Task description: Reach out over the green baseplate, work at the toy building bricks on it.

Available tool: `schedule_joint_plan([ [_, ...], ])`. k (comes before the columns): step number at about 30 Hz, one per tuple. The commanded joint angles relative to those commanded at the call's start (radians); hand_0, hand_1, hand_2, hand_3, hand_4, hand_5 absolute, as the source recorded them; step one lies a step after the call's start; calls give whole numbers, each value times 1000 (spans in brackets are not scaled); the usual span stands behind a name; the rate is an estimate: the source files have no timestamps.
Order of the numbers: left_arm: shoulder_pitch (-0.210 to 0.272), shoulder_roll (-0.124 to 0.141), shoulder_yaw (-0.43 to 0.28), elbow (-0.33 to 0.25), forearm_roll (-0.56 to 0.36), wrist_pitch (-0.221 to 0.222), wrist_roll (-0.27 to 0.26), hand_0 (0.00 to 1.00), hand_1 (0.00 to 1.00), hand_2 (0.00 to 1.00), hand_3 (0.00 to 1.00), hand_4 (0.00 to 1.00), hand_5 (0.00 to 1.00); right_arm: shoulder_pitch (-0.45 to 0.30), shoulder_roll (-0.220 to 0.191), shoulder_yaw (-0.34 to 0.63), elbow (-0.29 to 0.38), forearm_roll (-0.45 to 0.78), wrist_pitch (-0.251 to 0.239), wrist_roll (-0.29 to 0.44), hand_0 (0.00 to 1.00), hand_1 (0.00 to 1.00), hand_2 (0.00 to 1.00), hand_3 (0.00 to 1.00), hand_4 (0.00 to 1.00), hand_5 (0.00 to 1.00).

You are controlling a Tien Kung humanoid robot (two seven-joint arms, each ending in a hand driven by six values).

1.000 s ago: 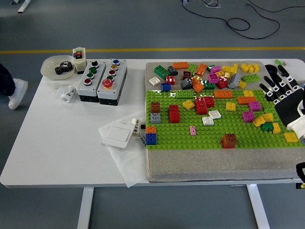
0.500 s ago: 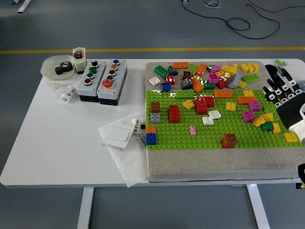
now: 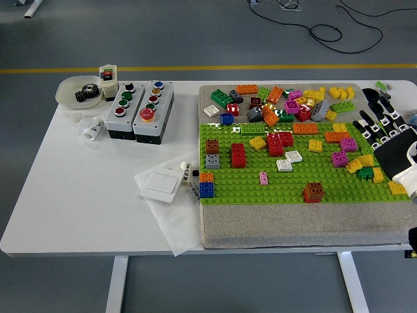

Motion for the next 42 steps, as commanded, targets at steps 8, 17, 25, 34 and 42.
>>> schedule_joint_plan([
  [8, -1, 2, 8, 0, -4, -1, 0, 766, 815, 859, 768, 789, 695, 4, -1, 5, 9, -15, -3, -8, 844, 783, 833, 844, 998, 998],
  [17, 0, 0, 3, 0, -2, 0, 0, 765, 814, 859, 769, 789, 696, 6, -5, 3, 12, -23, -4, -10, 893, 823, 867, 889, 998, 998],
  [25, 1, 2, 0, 0, 5, -2, 0, 766, 815, 859, 769, 789, 696, 2, -8, 9, 13, -22, -11, -9, 892, 821, 866, 888, 998, 998],
  [34, 2, 2, 0, 0, 6, -3, 0, 766, 814, 860, 769, 789, 697, 2, -9, 11, 14, -21, -16, -9, 892, 818, 863, 883, 998, 998],
  [42, 1, 2, -1, 0, 7, -4, 0, 766, 814, 859, 768, 789, 697, 4, -11, 9, 16, -21, -16, -9, 892, 818, 861, 881, 998, 993],
])
